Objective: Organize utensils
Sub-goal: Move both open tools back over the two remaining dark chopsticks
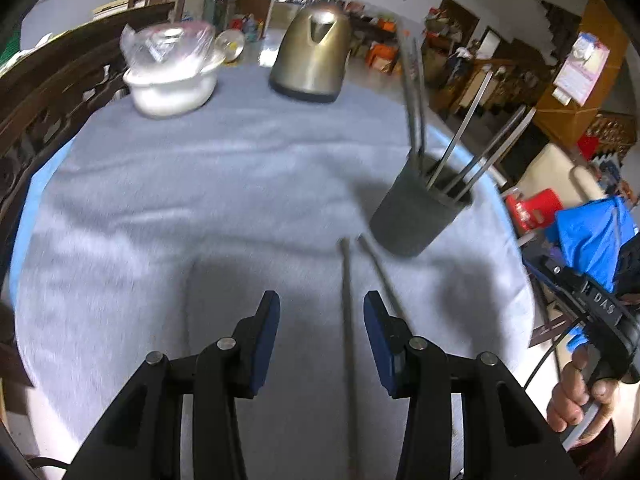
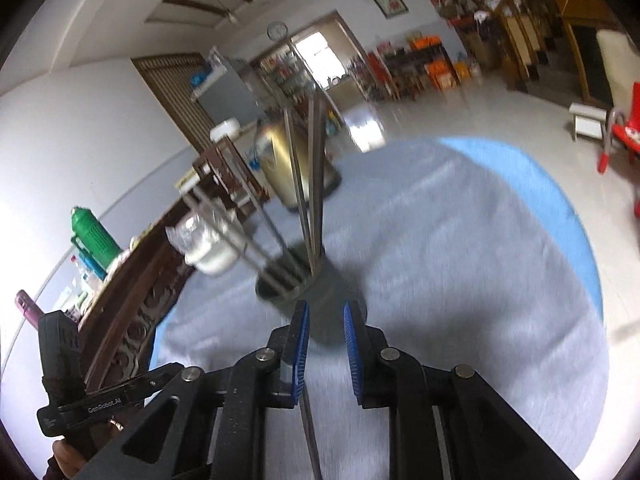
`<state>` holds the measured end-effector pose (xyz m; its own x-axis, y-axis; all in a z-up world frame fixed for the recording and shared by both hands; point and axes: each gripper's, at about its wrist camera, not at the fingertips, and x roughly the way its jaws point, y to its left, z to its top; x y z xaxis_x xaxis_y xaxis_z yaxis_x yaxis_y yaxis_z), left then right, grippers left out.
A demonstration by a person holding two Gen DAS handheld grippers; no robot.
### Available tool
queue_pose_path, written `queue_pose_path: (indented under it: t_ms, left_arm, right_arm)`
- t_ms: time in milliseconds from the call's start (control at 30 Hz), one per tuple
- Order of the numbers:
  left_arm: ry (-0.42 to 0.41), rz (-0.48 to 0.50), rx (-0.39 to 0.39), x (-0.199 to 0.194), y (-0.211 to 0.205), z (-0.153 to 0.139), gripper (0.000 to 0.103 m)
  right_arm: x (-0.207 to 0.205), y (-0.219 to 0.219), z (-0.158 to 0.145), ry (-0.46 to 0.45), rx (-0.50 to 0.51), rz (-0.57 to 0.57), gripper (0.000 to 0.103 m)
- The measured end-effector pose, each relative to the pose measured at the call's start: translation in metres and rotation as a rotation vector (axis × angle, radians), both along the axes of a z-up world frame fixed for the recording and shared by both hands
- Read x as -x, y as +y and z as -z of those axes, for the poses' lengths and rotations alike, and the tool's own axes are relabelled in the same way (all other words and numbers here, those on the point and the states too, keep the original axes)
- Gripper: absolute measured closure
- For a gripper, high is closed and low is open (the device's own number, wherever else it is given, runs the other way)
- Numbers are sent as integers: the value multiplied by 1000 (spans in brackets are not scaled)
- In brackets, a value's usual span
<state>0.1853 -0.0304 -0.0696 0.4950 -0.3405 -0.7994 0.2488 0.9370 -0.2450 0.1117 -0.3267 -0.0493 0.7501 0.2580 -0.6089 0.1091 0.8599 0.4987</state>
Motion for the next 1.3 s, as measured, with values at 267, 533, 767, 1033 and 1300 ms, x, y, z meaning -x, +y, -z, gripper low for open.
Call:
queue_pose_path:
  t_ms: [267, 533, 767, 1033, 1300]
  left_arm:
    - [39, -58, -88, 23, 8, 21, 45]
    - [114, -81, -106, 40, 17, 46, 43]
    - [81, -105, -151, 39, 17, 41, 43]
    - [84, -104, -188, 36, 15, 47, 43]
    - [97, -111, -205, 33, 16, 51, 43]
  right_arm:
    - [12, 24, 26, 95, -47, -70, 82]
    - [15, 52, 45, 173, -52, -131, 82]
    - [13, 58, 56, 224, -40, -152, 82]
    - [12, 61, 66, 265, -29, -164, 82]
    - [12, 57, 78, 316, -78, -184, 82]
